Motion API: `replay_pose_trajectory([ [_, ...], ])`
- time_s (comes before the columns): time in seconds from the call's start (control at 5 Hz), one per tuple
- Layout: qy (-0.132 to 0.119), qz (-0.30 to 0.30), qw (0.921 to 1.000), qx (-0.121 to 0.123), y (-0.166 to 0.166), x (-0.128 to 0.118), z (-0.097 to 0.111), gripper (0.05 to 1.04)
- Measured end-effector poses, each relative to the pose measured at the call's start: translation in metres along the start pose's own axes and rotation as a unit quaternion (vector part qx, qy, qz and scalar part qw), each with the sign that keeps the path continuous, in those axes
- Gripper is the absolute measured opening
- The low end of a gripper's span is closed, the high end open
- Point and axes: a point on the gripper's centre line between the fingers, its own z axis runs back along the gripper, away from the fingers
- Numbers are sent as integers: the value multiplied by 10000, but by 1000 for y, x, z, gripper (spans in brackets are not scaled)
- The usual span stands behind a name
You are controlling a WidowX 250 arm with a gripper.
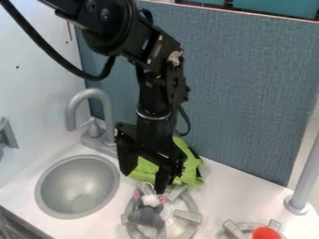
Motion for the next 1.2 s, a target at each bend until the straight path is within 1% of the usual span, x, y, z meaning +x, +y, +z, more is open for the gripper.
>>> replay_pose_trajectory([
  [0.2,137,11,9999,15,0,-3,-7,1000],
  [0.4,142,-294,9994,70,-31,5,-16,1000],
  [0.6,-18,-587,9983,49,-67,16,-25,1000],
  [0.8,-23,-788,9969,-56,-99,27,-40,1000],
  [1.0,30,-907,9957,-171,-119,43,-58,1000],
  [1.2,45,-941,9954,-173,-130,58,-66,1000],
])
